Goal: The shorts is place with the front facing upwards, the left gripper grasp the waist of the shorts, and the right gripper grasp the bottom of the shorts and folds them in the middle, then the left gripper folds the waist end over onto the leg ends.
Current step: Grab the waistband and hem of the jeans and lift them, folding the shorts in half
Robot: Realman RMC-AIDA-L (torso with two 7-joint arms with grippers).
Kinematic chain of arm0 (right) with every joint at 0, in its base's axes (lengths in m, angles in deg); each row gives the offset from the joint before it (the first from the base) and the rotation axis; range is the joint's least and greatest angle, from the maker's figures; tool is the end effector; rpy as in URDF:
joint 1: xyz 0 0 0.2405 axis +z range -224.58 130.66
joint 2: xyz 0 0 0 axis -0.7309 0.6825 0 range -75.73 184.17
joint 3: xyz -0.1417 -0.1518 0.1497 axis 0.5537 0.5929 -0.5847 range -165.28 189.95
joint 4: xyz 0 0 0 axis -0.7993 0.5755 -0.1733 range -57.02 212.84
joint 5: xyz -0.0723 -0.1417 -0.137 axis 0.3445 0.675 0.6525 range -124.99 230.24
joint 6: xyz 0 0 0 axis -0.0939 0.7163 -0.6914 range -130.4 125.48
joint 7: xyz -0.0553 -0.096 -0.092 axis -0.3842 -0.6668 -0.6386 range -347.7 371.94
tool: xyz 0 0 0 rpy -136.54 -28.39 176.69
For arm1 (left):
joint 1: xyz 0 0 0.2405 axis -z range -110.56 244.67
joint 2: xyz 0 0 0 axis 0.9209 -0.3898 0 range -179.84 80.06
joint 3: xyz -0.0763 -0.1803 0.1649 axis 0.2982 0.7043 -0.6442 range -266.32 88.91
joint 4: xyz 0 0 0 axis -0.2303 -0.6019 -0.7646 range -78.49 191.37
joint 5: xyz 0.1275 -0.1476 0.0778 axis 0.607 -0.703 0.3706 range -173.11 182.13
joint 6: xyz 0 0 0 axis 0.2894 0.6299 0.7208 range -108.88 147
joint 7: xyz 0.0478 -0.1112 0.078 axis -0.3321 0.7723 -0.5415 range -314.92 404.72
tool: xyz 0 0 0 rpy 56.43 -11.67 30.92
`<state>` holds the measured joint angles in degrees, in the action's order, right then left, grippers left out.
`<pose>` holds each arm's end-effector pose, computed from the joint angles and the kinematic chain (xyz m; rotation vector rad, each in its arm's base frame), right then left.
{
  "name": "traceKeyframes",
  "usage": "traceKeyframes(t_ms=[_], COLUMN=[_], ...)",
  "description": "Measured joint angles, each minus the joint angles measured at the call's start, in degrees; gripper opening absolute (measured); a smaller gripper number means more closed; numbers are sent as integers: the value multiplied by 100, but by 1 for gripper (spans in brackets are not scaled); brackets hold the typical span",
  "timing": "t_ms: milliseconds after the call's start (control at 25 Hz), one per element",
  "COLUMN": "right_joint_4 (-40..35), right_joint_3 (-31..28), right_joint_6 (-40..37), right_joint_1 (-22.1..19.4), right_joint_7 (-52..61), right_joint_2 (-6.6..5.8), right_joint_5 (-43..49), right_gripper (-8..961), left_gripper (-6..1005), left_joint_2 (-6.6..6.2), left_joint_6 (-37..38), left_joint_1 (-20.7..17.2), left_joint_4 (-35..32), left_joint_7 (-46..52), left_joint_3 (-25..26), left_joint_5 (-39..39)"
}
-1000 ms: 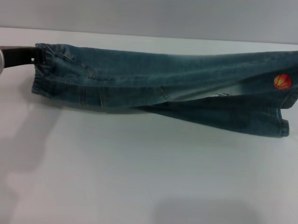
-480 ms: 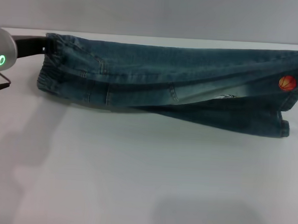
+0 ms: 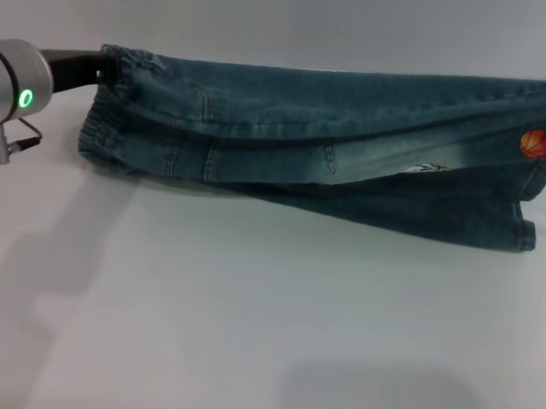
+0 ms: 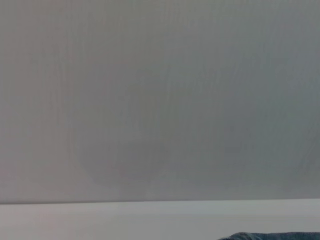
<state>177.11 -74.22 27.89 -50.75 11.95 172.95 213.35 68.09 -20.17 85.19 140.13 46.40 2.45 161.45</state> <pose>0.2376 0.3238 0.0715 -1.6914 0.9674 0.3381 -0.2045 0.3942 0.0388 -1.8445 -1.0624 -0.2957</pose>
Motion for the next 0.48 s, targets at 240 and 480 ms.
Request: traceKeyframes(t_ms=[240,480], right_joint_4=[-484,-1445], right_joint_3=[-85,-342], right_joint_6=[-611,-1443], right_joint_1=[125,494], right_joint_7=[1,-189], right_joint_2=[1,-16], right_joint_5=[2,132], right_gripper=[-1,-1], left_gripper=[186,205], left_joint_2=[-8,5], left_joint_6=[455,2916], left_joint_1=[110,205], left_joint_4=[-329,-1454], left_joint_7=[-65,-379], left_joint_3=[-49,-728], left_joint_5=[-94,-128])
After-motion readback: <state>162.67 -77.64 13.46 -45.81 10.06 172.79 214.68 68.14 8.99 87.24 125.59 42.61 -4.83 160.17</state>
